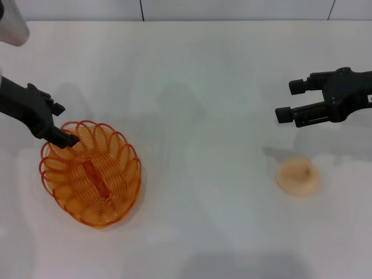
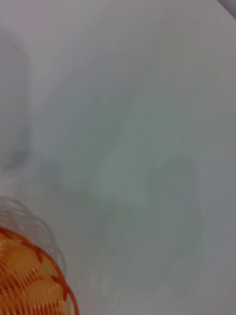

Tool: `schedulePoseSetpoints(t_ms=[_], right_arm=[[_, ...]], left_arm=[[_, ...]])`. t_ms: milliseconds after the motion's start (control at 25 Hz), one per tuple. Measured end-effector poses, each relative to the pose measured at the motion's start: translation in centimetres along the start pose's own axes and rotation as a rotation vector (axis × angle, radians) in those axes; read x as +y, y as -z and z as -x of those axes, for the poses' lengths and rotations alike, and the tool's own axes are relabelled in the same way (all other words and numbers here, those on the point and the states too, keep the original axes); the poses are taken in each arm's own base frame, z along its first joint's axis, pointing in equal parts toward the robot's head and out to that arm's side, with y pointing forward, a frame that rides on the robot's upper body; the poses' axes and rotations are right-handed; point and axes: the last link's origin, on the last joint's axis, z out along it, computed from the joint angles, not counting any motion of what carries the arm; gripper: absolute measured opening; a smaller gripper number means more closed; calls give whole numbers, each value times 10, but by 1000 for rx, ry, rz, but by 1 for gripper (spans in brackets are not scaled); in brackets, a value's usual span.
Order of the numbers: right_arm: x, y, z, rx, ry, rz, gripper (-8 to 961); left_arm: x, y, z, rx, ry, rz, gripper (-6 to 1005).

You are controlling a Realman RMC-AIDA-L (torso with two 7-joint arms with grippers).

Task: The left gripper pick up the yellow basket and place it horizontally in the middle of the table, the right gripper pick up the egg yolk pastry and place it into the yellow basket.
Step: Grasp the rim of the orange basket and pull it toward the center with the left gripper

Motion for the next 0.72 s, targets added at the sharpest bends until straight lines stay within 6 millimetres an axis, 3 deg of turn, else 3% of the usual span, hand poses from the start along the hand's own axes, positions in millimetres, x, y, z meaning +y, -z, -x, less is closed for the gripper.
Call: schedulePoseSetpoints(t_ms=[720], right_arm=[[0,0,0,-4,-1,0,865]], left_arm=[[8,-21,-7,10,-26,13,840]])
